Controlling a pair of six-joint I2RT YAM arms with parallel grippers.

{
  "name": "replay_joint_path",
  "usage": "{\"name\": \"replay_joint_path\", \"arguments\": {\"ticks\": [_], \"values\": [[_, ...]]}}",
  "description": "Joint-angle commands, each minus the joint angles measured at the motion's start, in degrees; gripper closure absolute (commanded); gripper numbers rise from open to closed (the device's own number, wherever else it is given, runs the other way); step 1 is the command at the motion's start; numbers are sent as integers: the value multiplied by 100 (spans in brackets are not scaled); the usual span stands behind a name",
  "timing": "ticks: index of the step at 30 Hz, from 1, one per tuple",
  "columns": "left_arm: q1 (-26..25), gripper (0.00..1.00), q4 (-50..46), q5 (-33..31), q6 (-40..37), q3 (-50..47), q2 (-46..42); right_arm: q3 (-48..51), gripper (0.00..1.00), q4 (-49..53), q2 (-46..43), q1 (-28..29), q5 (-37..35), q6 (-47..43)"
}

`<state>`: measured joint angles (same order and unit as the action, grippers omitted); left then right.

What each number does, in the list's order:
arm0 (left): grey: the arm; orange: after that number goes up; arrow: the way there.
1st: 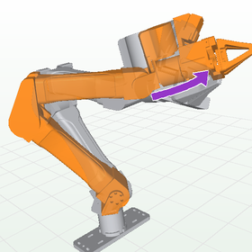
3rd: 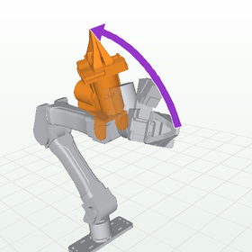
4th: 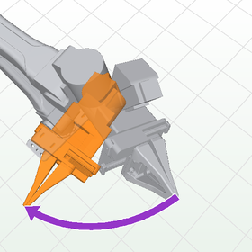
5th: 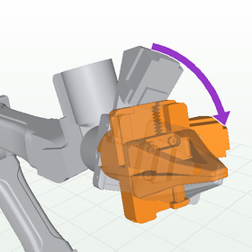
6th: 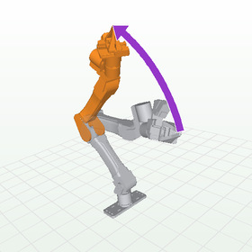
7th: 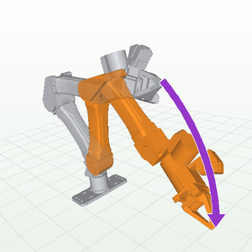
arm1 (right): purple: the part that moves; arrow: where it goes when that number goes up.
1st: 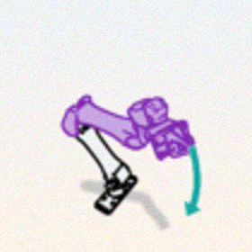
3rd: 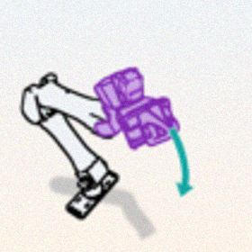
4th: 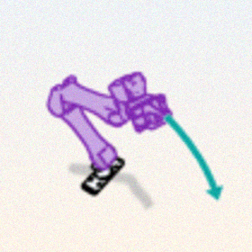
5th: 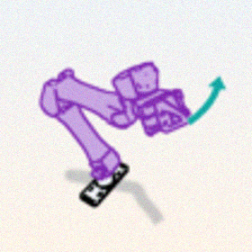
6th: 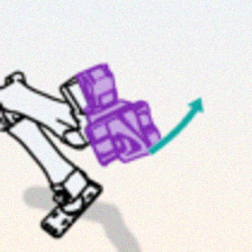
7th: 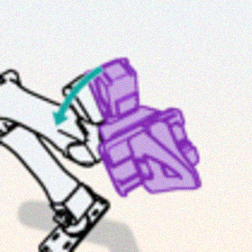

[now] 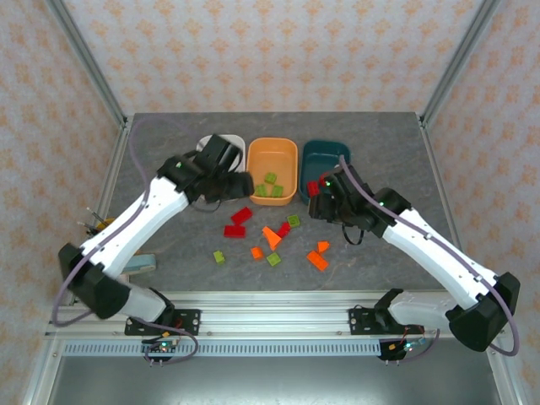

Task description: Sort the legos into containers by color

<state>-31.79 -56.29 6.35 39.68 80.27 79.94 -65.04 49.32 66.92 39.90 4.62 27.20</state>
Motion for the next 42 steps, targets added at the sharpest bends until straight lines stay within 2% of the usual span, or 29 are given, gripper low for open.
{"name": "replay_joint_path", "arguments": {"ticks": [1, 6, 9, 11, 13, 18, 22, 24, 31, 35, 42], "values": [[0, 28, -216, -472, 835, -1043, -780, -103, 41, 17, 295, 517, -72, -166], [0, 28, -691, -997, 1662, -2246, -2291, -499, 38, -333, 1090, 1462, -159, -311], [2, 28, -1057, -1451, 2061, -2565, -3189, -1125, 34, -323, 1972, 2043, -270, -444], [2, 28, -1290, -1707, 2283, -2652, -3663, -1531, 34, -326, 2593, 2215, -163, -300], [-2, 28, -1463, -1861, 2416, -2704, -4015, -1968, 32, -289, 3200, 2272, -125, 47], [2, 28, -1701, -1821, 2473, -2755, -4449, -3257, 15, 319, 4609, 2273, -311, 1185], [1, 28, -1856, -1735, 2418, -2713, -4608, -3950, 3, 604, 5344, 2218, -401, 1578], [-3, 28, -1902, -1716, 2370, -2668, -4709, -4212, 2, 585, 5646, 2155, -292, 1662], [-3, 28, -1973, -1562, 2282, -2615, -4863, -4938, 3, 770, 6504, 2050, -251, 1839], [-2, 28, -1972, -1514, 2272, -2619, -4892, -5160, 11, 837, 6841, 1979, -200, 1967], [-2, 28, -1974, -1487, 2283, -2613, -4936, -5397, 32, 875, 7117, 1959, -120, 2016]]}}
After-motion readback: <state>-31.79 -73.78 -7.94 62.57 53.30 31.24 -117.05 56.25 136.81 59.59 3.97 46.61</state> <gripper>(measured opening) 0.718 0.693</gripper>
